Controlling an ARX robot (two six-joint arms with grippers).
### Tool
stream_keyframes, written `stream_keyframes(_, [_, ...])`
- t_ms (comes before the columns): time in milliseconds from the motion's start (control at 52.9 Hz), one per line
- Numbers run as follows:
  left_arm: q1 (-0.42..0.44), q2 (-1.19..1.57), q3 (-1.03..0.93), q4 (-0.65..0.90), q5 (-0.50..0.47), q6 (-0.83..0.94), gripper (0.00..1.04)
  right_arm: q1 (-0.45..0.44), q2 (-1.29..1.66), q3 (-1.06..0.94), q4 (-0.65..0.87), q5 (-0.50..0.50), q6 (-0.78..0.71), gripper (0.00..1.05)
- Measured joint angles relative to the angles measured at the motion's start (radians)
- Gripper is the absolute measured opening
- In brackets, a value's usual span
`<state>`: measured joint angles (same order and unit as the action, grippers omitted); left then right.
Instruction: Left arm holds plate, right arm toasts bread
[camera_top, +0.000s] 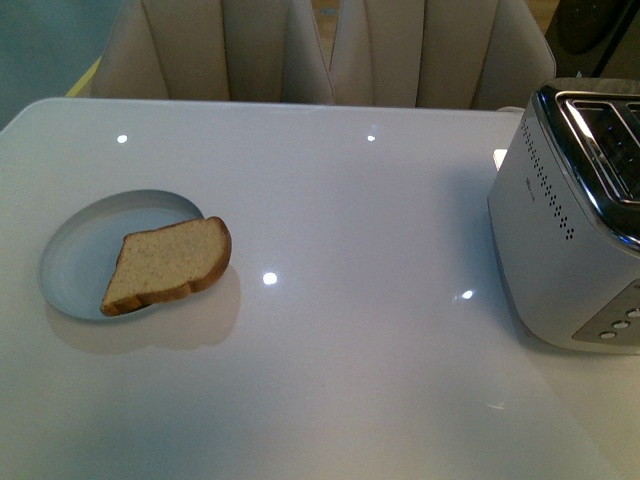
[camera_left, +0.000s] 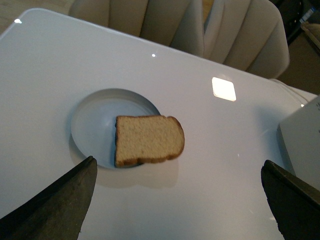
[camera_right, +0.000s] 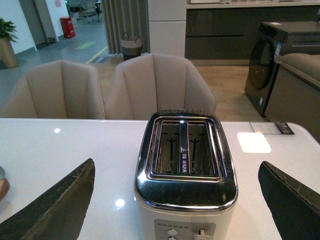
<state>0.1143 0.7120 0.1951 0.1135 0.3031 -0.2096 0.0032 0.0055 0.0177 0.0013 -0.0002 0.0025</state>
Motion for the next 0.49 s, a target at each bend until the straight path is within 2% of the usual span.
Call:
stream_keyframes(113, [0.061,0.441,0.086,0.348,-0.015,0.066,0.98,0.000,0.000,0.000,0.000,0.000,0.000,0.96])
stream_keyframes(189, [0.082,0.734,0.179,0.502,-0.026,0.115,0.98,0.000,0.000,0.000,0.000,0.000,0.000,0.96])
stream_keyframes(397, [0.124,1.209,0.386,0.574,-0.099,0.183,0.98,0.000,0.000,0.000,0.000,0.000,0.000,0.96])
stream_keyframes(491, [0.124,1.337,0.462,0.574,-0.121,0.211,0.98,0.000,0.000,0.000,0.000,0.000,0.000,0.96])
